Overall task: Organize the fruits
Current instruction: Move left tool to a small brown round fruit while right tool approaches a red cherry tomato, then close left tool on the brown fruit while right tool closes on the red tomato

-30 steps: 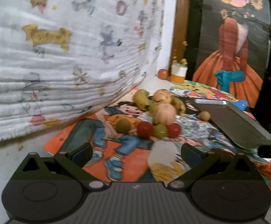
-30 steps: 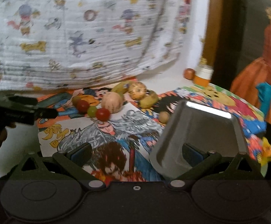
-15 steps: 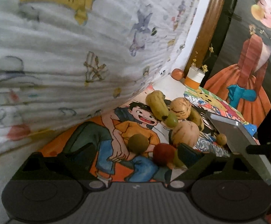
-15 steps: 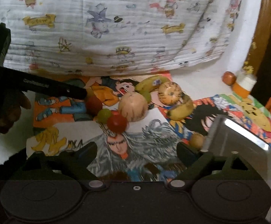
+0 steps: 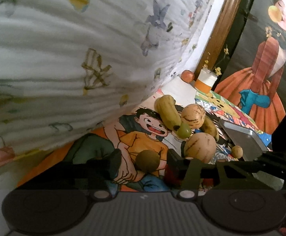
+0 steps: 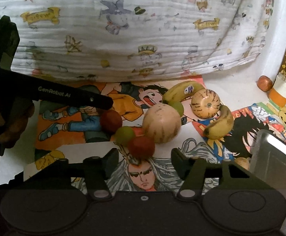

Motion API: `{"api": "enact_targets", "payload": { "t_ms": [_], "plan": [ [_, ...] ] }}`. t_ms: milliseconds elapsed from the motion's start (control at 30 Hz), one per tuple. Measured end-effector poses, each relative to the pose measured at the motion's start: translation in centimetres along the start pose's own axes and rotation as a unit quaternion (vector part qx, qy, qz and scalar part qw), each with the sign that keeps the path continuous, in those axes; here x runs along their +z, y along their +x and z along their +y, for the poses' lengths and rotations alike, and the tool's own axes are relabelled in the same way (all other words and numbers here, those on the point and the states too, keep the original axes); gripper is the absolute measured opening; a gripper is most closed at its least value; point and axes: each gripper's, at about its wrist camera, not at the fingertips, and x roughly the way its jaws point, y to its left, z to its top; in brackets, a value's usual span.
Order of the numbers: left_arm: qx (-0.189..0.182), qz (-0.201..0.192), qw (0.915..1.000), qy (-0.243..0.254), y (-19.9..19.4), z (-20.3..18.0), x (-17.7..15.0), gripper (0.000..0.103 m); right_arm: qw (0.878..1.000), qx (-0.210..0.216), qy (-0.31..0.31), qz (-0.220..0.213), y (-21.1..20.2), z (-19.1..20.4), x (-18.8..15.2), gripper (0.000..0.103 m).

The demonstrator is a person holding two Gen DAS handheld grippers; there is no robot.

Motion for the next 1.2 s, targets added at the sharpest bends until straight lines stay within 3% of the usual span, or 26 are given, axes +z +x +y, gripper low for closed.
{"api": "enact_targets", "payload": {
  "t_ms": [133, 467, 633, 933, 1200],
  "plan": [
    [-0.001, 0.003, 1.0000, 0.000, 0.1, 0.1, 0.0, 0.042, 1.000, 0.002, 0.006, 0.003, 0.5, -0.2, 0.0, 0.048],
    [-0.008, 0.015, 0.9998, 0.014, 0.5, -0.1, 0.2, 0.040, 1.000, 0.021, 0.021, 0.004, 1.4, -0.7, 0.4, 0.041],
    [-0.010, 0.020, 0.9996, 0.019, 0.8, -0.3, 0.3, 0.032, 0.999, 0.031, 0.029, 0.001, 1.5, -0.9, 0.2, 0.035],
    [-0.006, 0.017, 0.9998, 0.005, 0.3, -1.0, 0.3, 0.031, 0.998, 0.034, 0.054, -0.016, 0.4, -1.6, -0.5, 0.034],
    [-0.013, -0.001, 0.9998, 0.012, -1.1, -4.2, 0.8, 0.031, 0.994, 0.010, 0.098, -0.057, -3.9, -4.9, -1.6, 0.034]
  ]
}}
